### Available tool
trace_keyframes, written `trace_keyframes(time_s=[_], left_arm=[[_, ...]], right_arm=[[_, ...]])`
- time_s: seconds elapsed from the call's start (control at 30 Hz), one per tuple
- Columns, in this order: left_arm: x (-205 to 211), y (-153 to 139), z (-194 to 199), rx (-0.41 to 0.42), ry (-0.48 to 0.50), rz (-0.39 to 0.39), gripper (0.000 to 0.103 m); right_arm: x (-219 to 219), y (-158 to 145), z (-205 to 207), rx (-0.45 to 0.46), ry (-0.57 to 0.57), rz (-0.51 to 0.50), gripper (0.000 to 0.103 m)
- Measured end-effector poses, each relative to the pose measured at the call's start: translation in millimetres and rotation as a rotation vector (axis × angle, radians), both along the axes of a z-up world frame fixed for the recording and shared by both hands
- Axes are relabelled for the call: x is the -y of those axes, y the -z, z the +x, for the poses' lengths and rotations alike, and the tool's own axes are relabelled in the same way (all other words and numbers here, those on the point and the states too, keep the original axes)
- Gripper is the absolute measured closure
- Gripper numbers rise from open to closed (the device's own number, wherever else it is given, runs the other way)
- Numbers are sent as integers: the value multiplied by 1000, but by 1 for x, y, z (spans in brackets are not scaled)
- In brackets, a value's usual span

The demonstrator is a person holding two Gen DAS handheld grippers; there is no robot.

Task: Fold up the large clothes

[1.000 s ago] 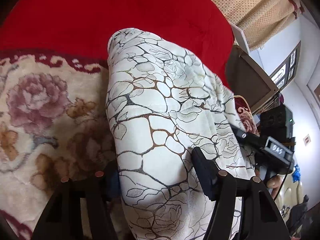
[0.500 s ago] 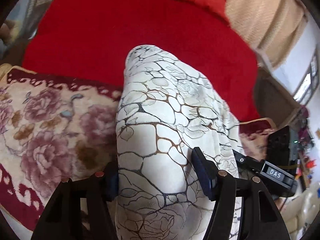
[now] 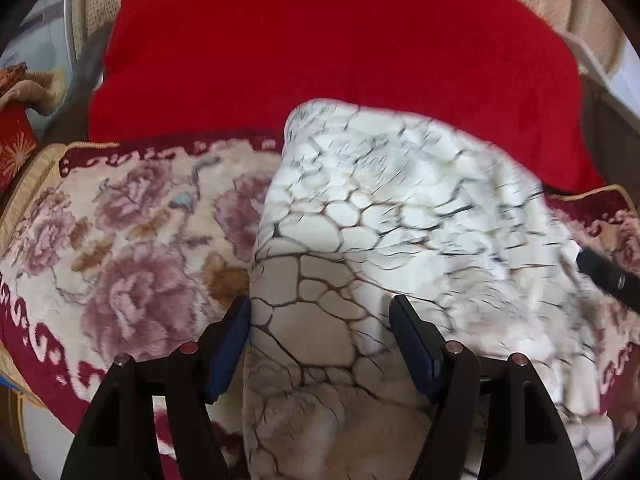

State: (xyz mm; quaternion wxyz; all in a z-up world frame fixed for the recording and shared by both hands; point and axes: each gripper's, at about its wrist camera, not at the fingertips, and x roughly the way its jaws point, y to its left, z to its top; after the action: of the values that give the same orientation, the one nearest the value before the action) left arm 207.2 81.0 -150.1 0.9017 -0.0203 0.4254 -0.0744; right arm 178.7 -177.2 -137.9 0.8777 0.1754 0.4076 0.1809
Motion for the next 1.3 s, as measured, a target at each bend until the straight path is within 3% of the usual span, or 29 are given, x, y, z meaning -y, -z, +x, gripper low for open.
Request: trace_keyframes(time_s=[0.1, 0.17, 0.2, 0.3, 0.4, 0.53, 0.6, 0.67, 0.8, 0.87, 1.07, 1.2, 1.3], left_arm=[[-11, -25, -21, 82, 20, -50, 31], [-11, -33, -32, 116, 42, -63, 28], [-6, -34, -34, 114, 62, -56, 28], [10, -22, -38, 60, 131, -26, 28], [26, -1, -43, 31, 152, 56, 27], [35, 21, -39, 41, 143, 95, 26], [48, 29, -41, 75, 158, 186, 25], [50, 29, -42, 79, 155, 200, 25], [34, 13, -44, 65, 118, 111, 25], [25, -2, -55, 99, 119, 87, 25], [0, -27, -91, 210, 75, 113, 25], [-21, -17, -88, 163, 10, 148, 25], [-30, 7, -78, 83, -17, 170, 24]], right_arm=[[18, -30, -10, 109, 38, -18, 40], [22, -41, -3, 134, 22, -26, 41], [17, -45, 5, 134, 1, -32, 43], [-6, -47, 32, 105, -67, -33, 66], [-25, -27, 68, 25, -80, -54, 66], [-28, 37, 113, -161, -55, -78, 66], [-25, 50, 116, -157, -52, -55, 66], [-23, 49, 113, -150, -46, -48, 66], [-19, 30, 93, -134, -24, -41, 63], [-18, 7, 70, -87, -42, -27, 63], [-38, -44, -12, 55, -180, -90, 63], [-64, -55, -56, 110, -252, -112, 63], [-80, -46, -79, 109, -286, -156, 63]])
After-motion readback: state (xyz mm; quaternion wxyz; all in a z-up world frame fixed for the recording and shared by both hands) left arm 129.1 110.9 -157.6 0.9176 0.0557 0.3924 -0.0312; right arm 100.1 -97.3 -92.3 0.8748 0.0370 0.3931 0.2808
